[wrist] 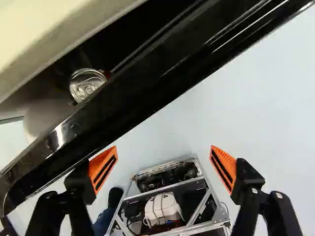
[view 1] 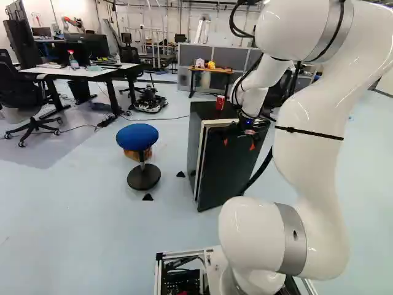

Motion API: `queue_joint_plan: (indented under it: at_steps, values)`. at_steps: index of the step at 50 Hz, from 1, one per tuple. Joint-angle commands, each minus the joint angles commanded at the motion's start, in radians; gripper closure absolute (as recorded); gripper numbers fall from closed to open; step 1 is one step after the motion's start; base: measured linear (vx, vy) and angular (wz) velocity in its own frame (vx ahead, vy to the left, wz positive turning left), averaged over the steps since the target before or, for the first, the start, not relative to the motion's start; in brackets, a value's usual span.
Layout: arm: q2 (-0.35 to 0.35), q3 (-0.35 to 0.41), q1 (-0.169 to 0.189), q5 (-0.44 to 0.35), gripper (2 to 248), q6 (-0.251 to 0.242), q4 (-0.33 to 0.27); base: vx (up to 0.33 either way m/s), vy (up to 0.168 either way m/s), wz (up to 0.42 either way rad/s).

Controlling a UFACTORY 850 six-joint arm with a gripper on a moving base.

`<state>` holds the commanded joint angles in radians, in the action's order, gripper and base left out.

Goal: Grab a drink from the fridge

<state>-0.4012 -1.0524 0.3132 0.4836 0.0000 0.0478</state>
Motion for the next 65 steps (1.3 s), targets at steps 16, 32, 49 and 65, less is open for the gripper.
queue_joint_plan:
  at_steps: [16,32,49,65]
  values:
    - [0.006,0.008,-0.019,-0.062,3,0.000,0.000,0.000,0.000,0.000]
    - [0.006,0.008,-0.019,-0.120,3,0.000,0.000,0.000,0.000,0.000]
    - [0.006,0.008,-0.019,-0.172,3,0.000,0.000,0.000,0.000,0.000]
    - [0.006,0.008,-0.019,-0.202,3,0.000,0.000,0.000,0.000,0.000]
